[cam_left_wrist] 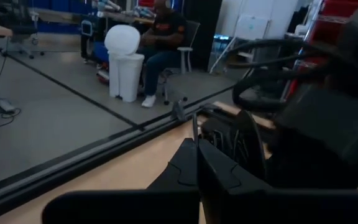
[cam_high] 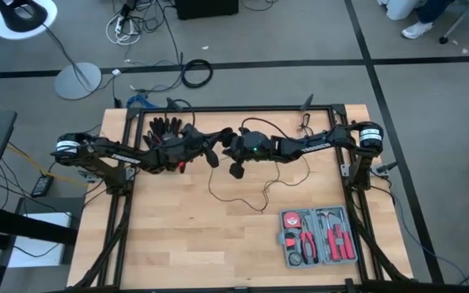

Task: Coil cords
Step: Coil the black wire

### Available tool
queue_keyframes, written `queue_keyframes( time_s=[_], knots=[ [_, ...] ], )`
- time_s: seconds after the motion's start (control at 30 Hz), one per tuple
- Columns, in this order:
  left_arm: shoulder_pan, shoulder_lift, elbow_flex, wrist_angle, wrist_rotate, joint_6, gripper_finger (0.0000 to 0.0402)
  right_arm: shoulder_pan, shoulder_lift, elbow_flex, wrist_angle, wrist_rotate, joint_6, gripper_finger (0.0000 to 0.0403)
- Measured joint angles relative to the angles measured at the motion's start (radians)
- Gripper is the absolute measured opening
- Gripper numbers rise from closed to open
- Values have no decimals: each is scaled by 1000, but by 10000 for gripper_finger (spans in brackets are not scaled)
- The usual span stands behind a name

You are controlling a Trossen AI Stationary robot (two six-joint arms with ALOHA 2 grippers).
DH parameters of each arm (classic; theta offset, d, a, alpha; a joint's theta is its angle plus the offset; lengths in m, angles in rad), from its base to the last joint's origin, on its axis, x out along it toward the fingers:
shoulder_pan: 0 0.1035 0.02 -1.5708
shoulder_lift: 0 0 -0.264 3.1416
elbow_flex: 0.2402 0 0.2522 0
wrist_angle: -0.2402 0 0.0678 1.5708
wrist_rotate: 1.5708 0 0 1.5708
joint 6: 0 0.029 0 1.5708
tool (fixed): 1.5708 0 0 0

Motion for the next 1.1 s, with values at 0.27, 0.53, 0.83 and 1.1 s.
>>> queue_keyframes(
  time_s=[0.27,0.53,0.83,1.1],
  knots=[
    [1,0,0,26,31,-8,0,-11,0,0,4,43,-4,0],
    [2,-2,0,11,24,-6,0,-12,2,-2,43,84,-25,0],
    [2,-2,0,-42,2,5,0,-11,4,-3,109,73,-19,0],
    [1,0,0,-76,-17,31,0,-4,4,-2,173,53,-13,0]
  ],
)
